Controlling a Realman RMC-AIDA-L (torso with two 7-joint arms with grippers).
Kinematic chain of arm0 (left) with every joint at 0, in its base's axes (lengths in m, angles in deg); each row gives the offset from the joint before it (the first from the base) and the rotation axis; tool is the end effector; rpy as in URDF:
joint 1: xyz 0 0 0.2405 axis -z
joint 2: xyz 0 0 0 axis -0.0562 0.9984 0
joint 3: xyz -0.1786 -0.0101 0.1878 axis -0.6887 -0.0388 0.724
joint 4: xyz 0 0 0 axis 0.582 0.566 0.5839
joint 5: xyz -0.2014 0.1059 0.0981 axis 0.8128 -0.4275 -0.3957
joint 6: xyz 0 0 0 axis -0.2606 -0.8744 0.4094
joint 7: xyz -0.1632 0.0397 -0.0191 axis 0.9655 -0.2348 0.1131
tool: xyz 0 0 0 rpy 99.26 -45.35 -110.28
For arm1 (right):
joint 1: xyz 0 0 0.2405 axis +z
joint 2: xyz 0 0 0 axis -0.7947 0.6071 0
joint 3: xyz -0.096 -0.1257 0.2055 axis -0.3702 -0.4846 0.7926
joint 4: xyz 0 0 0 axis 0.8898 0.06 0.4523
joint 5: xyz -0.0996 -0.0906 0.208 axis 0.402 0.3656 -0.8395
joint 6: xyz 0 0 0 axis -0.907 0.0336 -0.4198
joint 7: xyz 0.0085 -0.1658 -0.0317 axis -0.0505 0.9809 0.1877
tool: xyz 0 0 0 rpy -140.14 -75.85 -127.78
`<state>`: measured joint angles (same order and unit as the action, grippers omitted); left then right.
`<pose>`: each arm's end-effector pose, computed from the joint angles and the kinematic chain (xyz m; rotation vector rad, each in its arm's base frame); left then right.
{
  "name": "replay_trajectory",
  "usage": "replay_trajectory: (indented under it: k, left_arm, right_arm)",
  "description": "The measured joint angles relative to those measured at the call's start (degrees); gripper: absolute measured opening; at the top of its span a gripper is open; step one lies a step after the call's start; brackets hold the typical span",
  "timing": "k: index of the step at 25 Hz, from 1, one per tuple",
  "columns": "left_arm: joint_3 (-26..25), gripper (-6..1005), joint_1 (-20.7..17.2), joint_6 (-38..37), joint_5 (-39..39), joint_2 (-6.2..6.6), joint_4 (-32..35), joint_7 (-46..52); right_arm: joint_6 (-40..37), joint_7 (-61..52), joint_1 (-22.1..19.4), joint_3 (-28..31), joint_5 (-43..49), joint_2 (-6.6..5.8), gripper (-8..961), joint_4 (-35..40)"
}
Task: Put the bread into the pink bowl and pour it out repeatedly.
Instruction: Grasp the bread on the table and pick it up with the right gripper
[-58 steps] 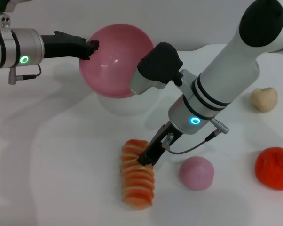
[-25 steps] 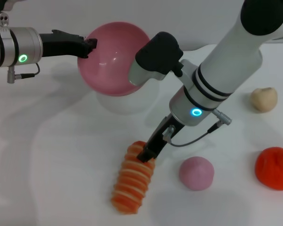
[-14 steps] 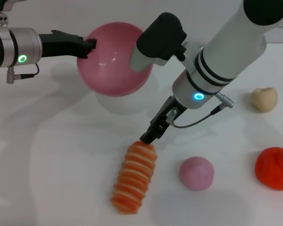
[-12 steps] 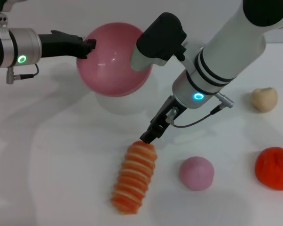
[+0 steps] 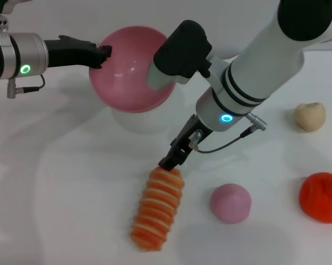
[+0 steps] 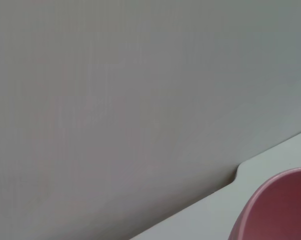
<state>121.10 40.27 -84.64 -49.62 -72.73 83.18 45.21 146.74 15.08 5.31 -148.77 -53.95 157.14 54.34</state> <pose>-0.2238 0.4932 0.0007 -2.3322 -0.8034 -0.3450 0.1039 0.4153 -0.1556 -2.8157 0.6561 -0.5256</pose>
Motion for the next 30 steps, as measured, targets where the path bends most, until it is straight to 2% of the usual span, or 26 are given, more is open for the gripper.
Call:
replay_trajectory:
  k: [10,30]
  left_arm:
    - [0.0,47,0.5,0.5,0.0,0.06,-0.1,0.0]
    - [0.5,47,0.5,0.5,0.0,0.01,0.0,0.0]
  right_arm:
    - [-0.5,0.1,0.8,-5.2,-4.0,0.15,551,0.7]
    - [-0.9,-0.5,0.7,-6.8,-6.2,0.14,552,-3.3]
